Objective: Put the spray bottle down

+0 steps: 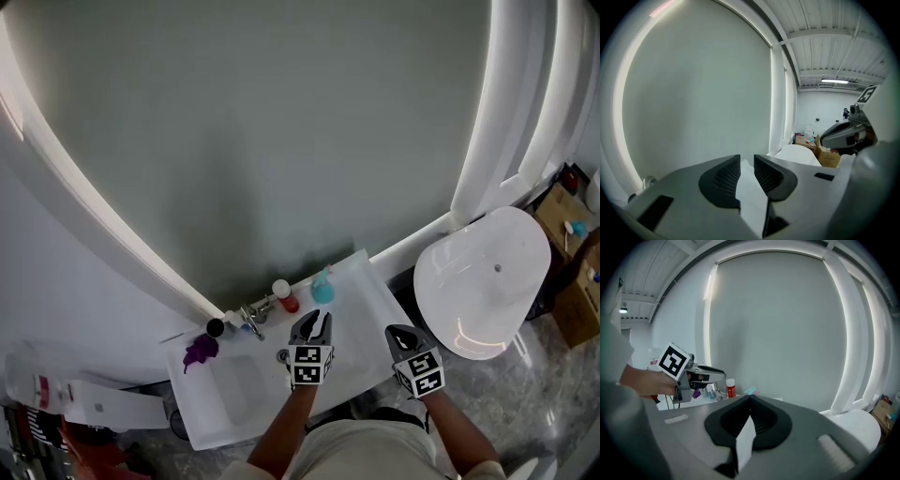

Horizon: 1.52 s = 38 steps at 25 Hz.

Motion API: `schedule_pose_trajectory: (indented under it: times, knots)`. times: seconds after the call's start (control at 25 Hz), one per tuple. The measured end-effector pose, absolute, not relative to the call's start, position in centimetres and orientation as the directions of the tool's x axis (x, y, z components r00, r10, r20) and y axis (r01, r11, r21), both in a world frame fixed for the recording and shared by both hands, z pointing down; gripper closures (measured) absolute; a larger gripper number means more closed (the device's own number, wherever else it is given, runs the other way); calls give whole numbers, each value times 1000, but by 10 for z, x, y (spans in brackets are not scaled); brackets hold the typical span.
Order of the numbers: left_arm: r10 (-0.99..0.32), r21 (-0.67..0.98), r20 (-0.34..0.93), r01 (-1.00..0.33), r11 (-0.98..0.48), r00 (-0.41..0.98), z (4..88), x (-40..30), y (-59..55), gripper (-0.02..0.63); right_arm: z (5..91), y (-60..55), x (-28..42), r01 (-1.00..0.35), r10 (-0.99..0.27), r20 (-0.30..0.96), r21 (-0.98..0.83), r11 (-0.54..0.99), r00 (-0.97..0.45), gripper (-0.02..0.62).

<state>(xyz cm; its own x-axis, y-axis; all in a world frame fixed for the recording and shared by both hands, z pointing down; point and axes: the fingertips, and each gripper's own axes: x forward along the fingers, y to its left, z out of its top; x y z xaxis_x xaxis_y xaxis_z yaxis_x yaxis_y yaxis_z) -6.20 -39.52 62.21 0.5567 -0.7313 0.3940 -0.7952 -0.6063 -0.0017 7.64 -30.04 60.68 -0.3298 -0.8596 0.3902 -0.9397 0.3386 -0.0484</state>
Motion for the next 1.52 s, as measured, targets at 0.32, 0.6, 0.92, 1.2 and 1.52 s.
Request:
schedule_pose_trajectory:
  times: [0.32, 0.6, 0.92, 1.2, 1.52]
  knots:
    - [-810, -11, 355, -864, -503, 467, 587, -72, -344, 572, 593, -277, 76, -888, -821, 357, -58, 456, -445, 584]
    - [-826, 19, 345, -883, -469, 446, 566, -61, -275, 589, 585, -240, 82, -830, -771, 332, -76, 552, -543, 585]
    - [-844, 60, 292, -890, -452, 449, 543, -60, -197, 600, 577, -199, 82, -776, -725, 303, -95, 623, -619, 586]
    - [-854, 45, 284, -896, -442, 436, 532, -73, -159, 600, 562, -181, 77, -757, -714, 282, -83, 648, -641, 584]
    - [-852, 43, 266, -889, -457, 451, 525, -98, -150, 600, 547, -180, 55, -773, -736, 261, -73, 630, -625, 584]
